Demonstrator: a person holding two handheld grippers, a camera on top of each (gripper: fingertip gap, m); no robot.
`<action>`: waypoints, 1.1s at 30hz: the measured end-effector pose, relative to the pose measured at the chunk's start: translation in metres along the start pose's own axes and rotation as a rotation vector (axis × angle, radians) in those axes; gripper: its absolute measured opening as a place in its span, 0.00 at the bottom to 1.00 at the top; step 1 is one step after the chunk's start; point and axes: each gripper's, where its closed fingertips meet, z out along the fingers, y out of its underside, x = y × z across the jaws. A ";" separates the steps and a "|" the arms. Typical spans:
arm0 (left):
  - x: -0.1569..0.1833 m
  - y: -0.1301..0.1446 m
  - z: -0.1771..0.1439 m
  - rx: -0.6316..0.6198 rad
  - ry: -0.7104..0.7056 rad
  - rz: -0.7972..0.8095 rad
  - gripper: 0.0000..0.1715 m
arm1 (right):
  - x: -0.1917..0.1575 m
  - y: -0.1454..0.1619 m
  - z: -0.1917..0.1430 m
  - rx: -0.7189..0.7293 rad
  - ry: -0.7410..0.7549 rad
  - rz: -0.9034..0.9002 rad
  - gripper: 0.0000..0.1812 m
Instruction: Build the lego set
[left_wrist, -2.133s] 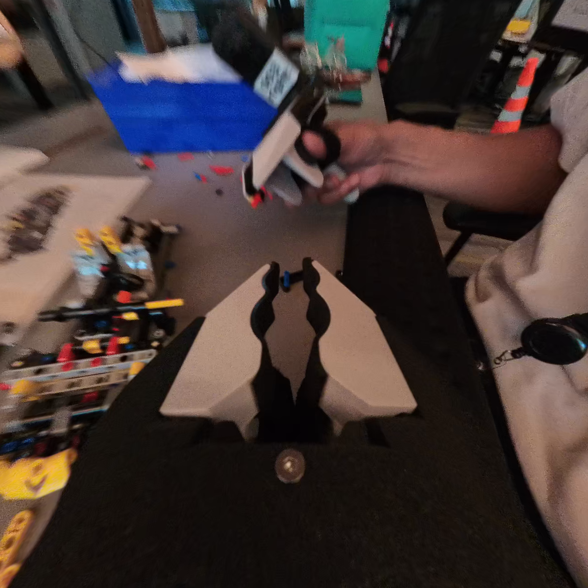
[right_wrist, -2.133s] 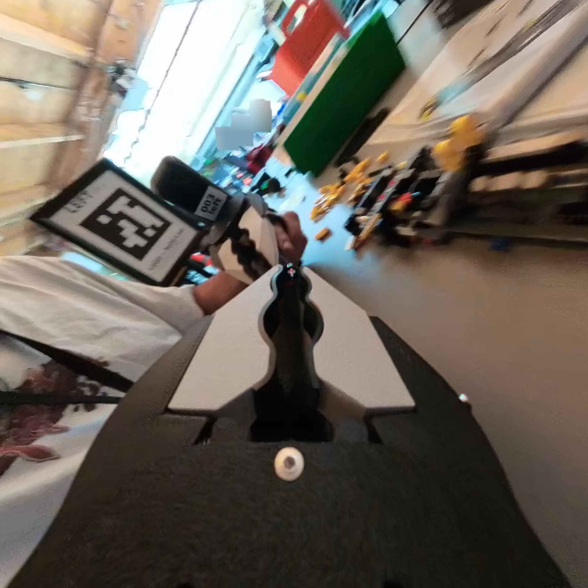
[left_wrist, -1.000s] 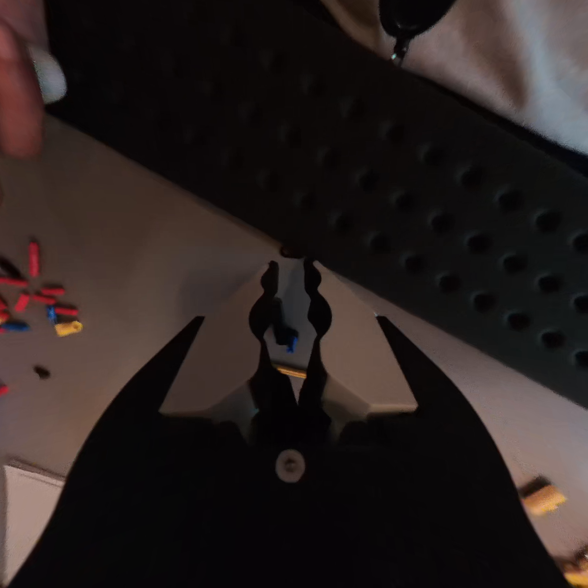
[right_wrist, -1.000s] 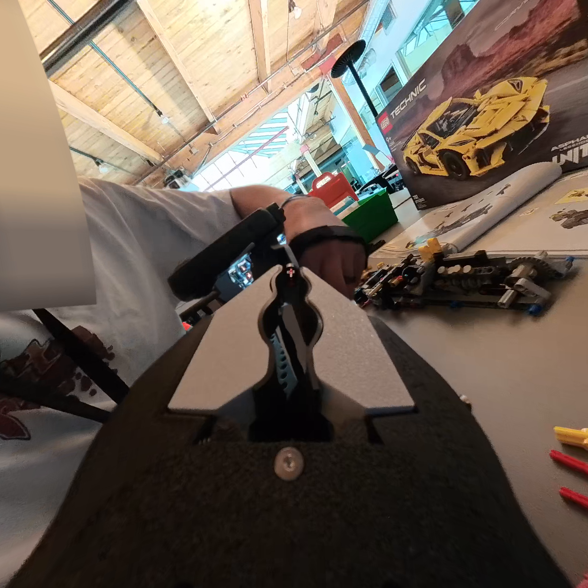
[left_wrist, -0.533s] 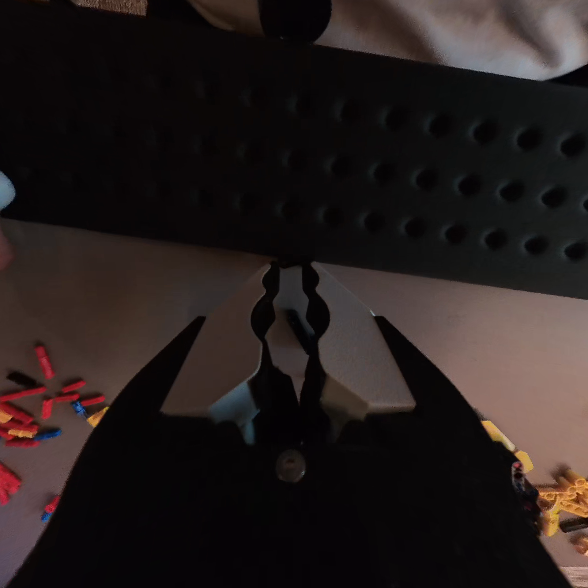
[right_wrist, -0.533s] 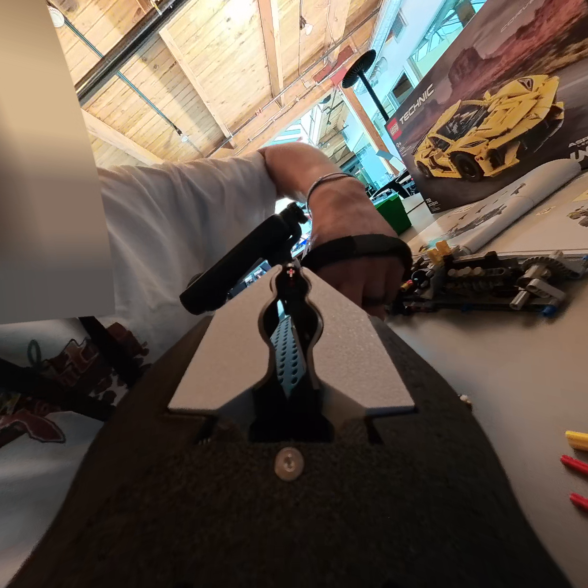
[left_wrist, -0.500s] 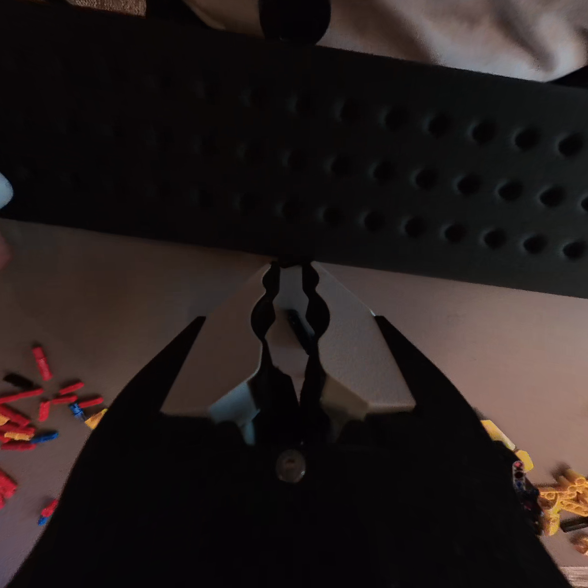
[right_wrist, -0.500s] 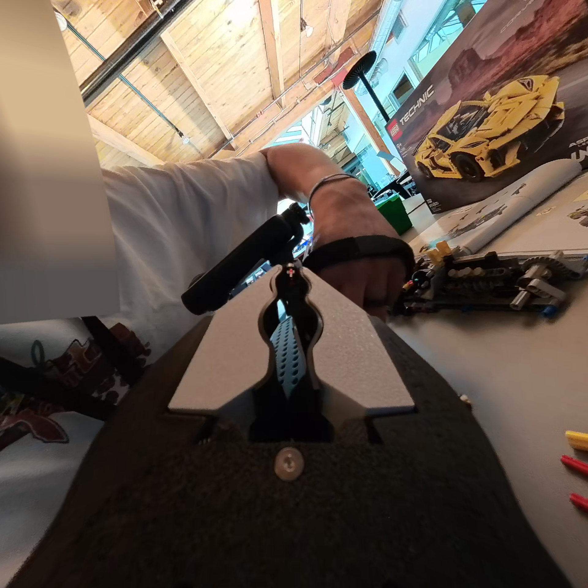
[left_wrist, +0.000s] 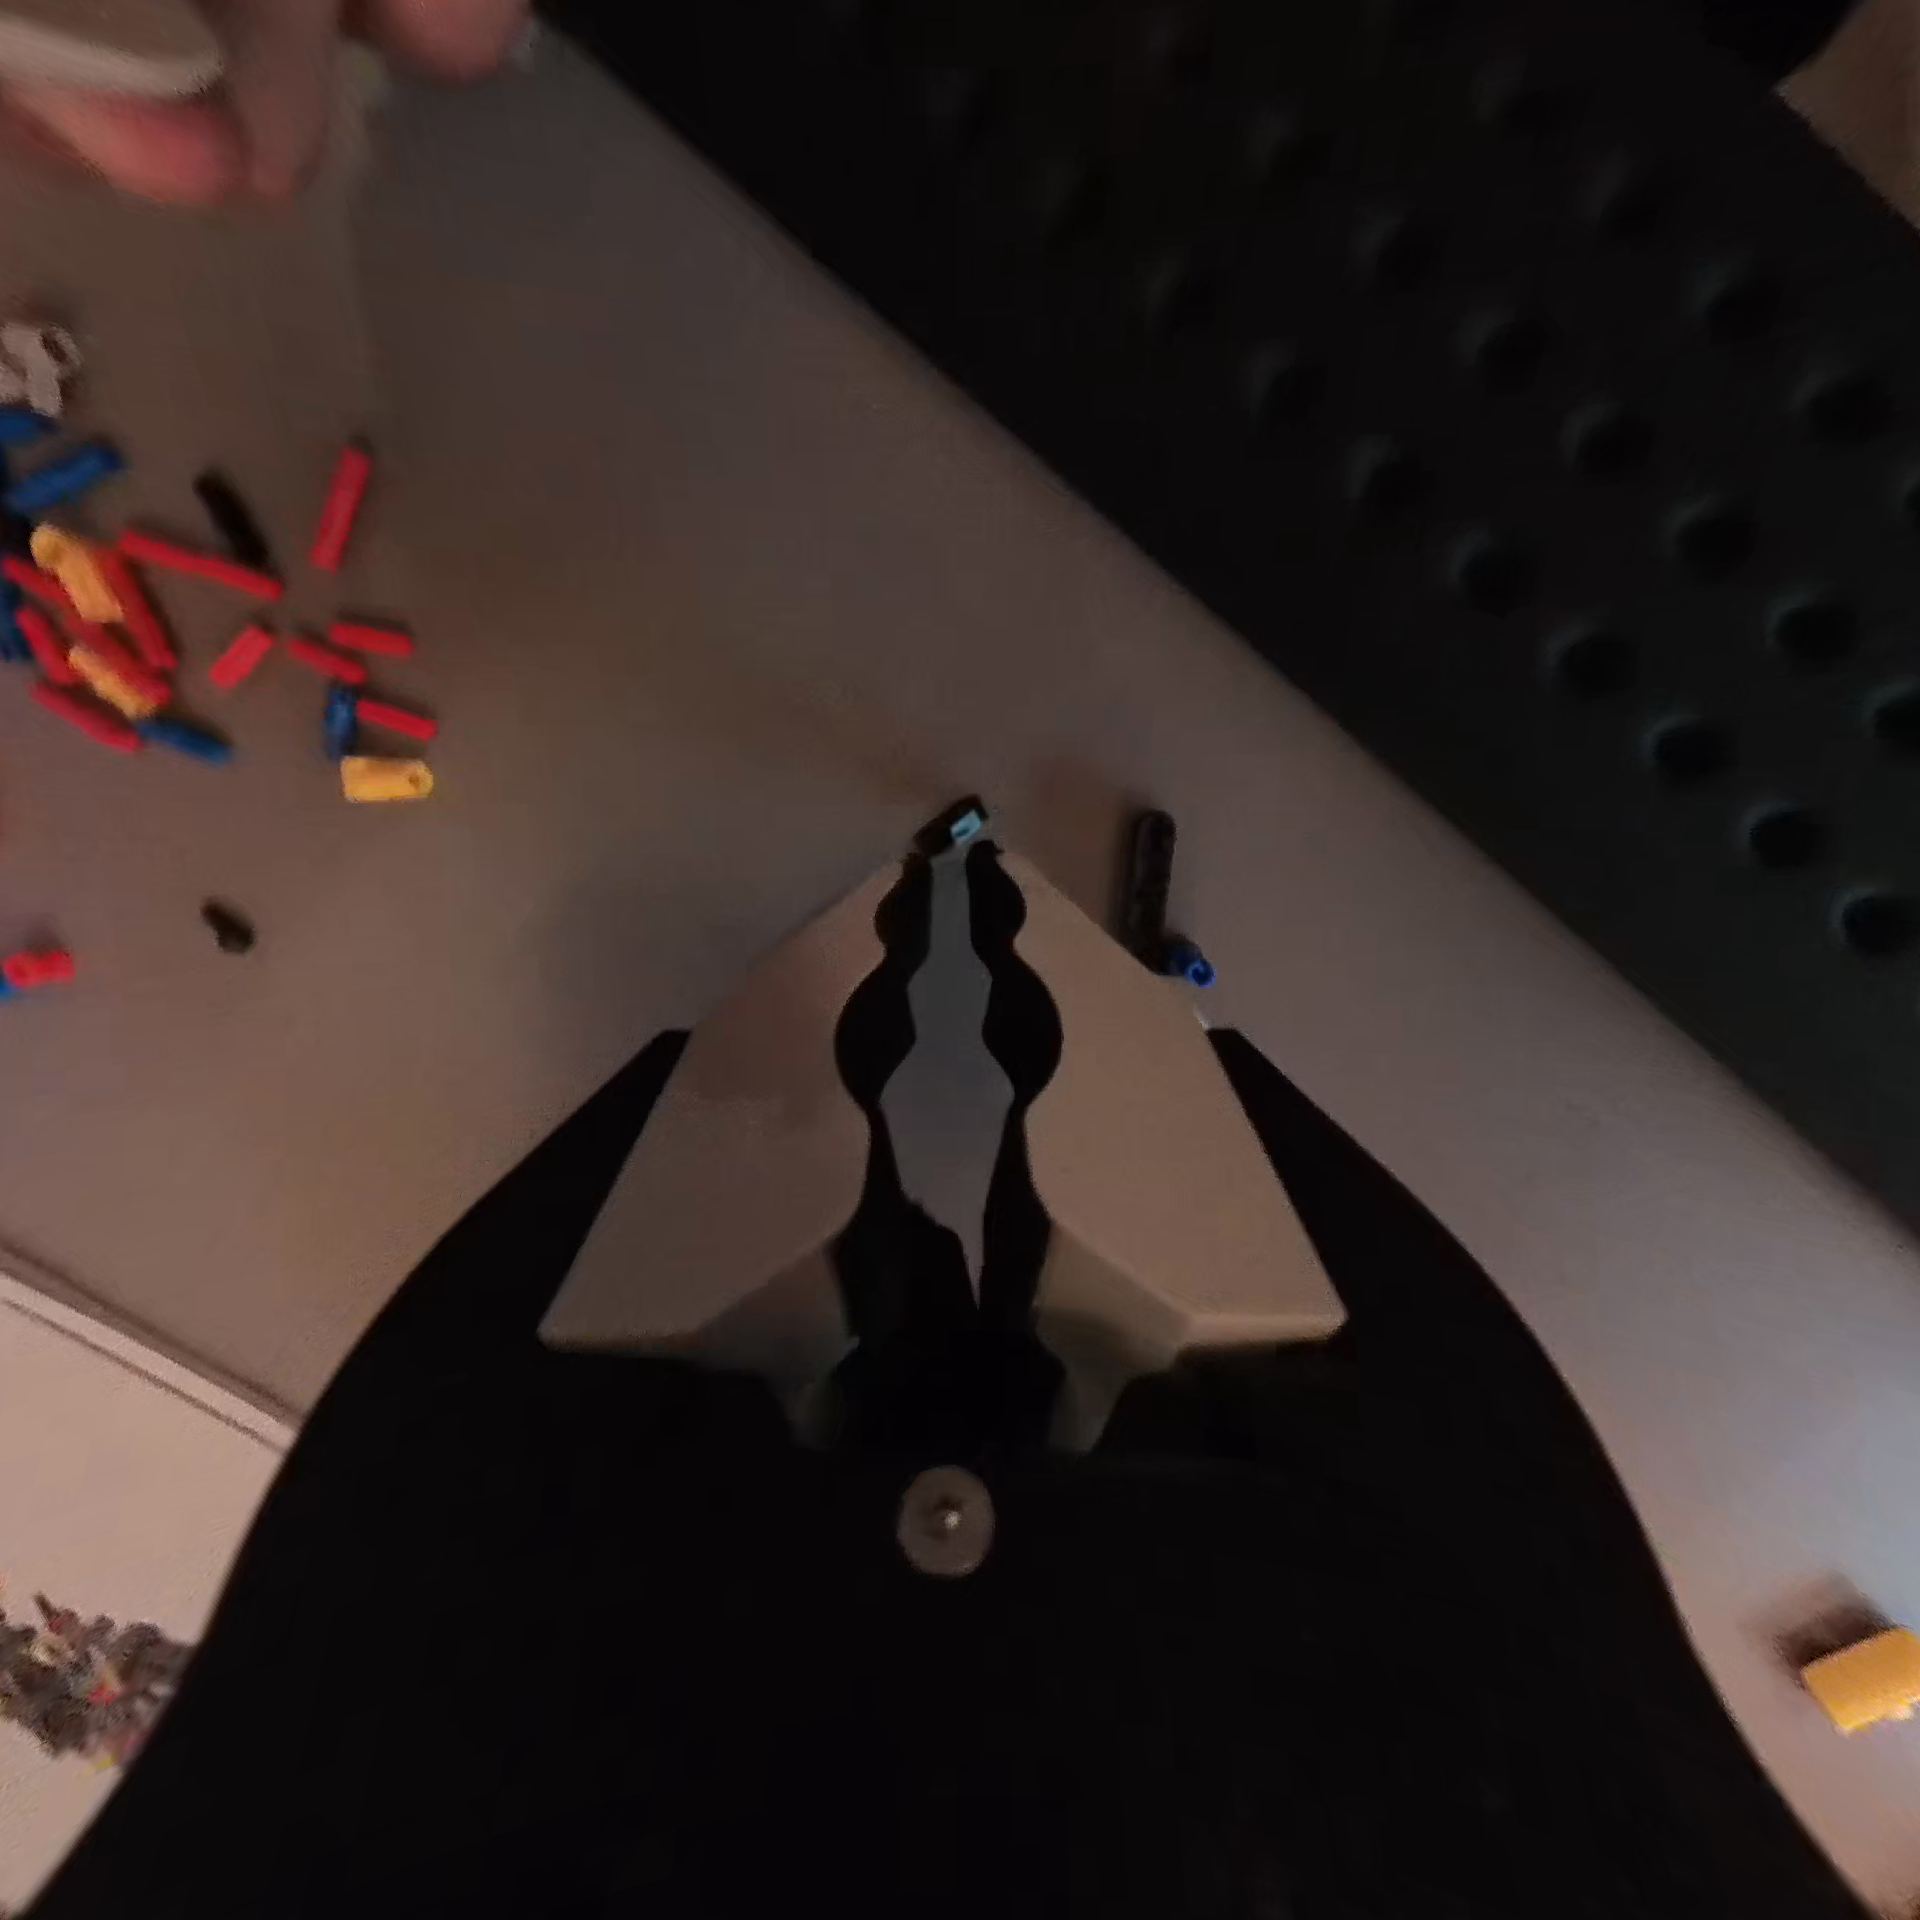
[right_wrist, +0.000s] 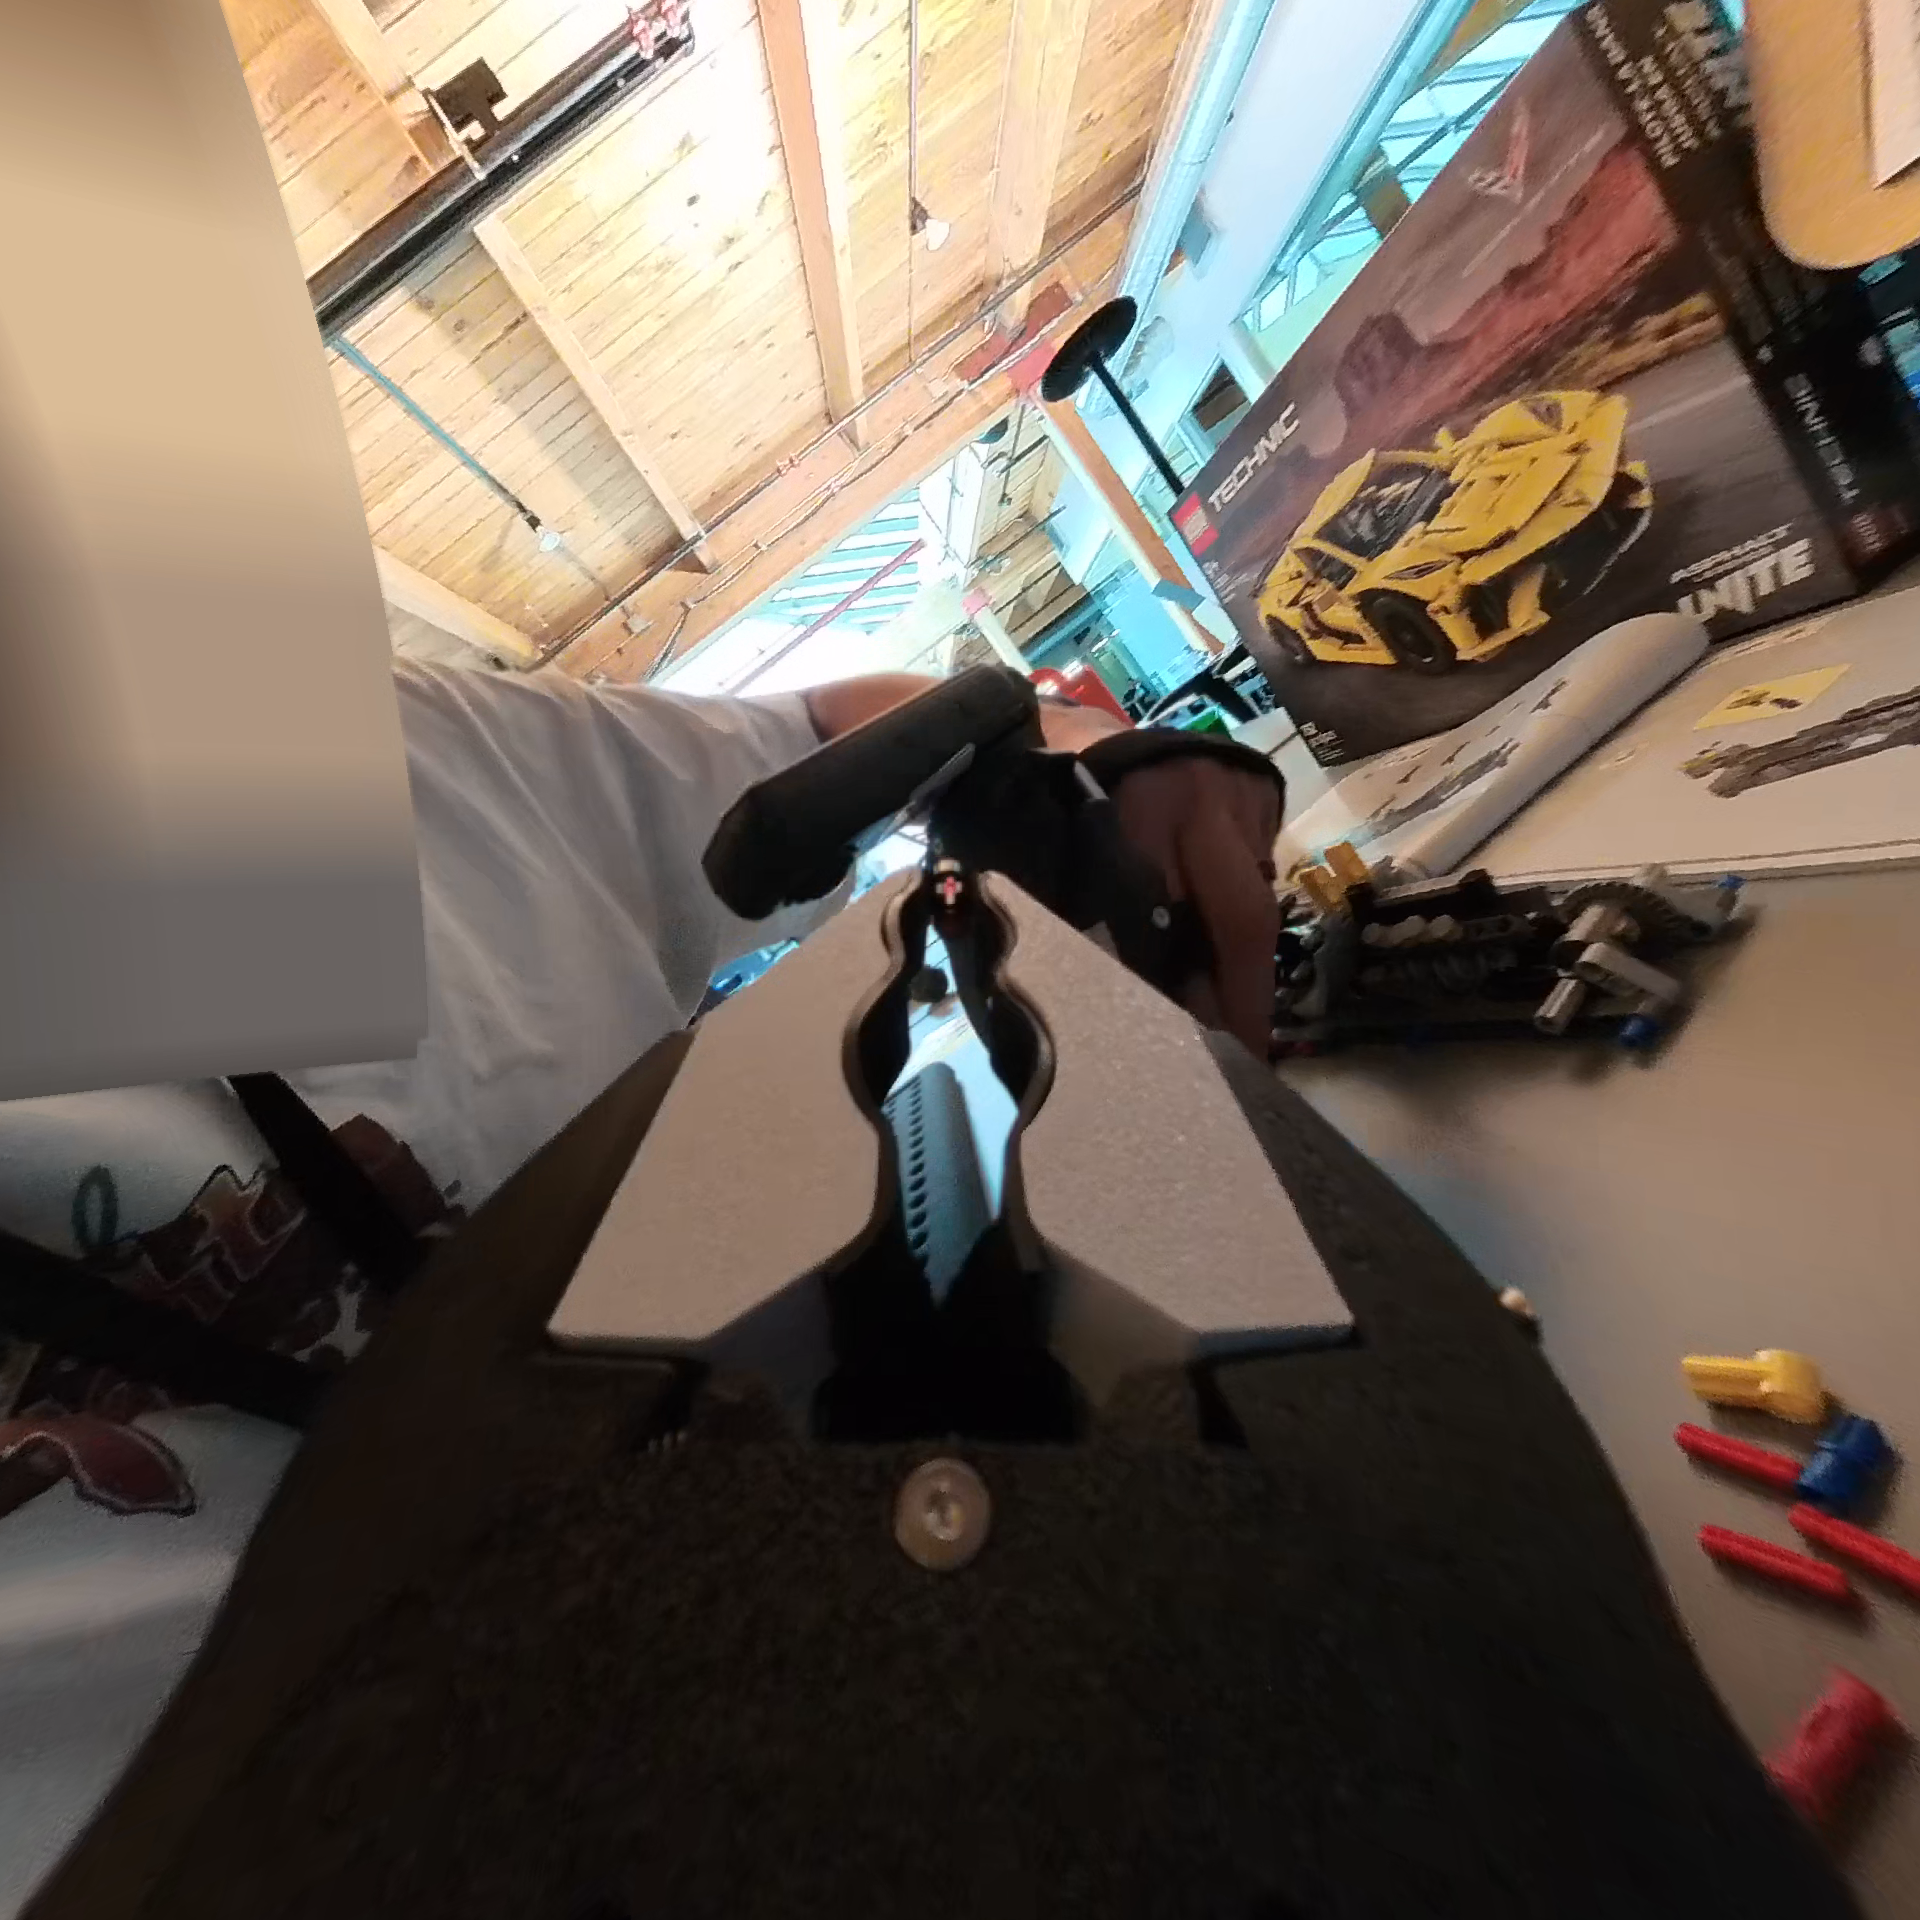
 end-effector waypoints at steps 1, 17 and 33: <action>-0.001 0.001 -0.001 -0.001 -0.005 -0.020 0.04 | 0.001 -0.001 0.000 0.005 0.002 0.005 0.03; -0.016 0.002 0.002 0.040 -0.129 -0.472 0.15 | 0.009 -0.011 -0.010 0.062 0.101 -0.054 0.03; -0.027 -0.012 0.020 0.087 -0.262 -0.507 0.05 | 0.010 -0.009 -0.009 0.053 0.100 -0.041 0.03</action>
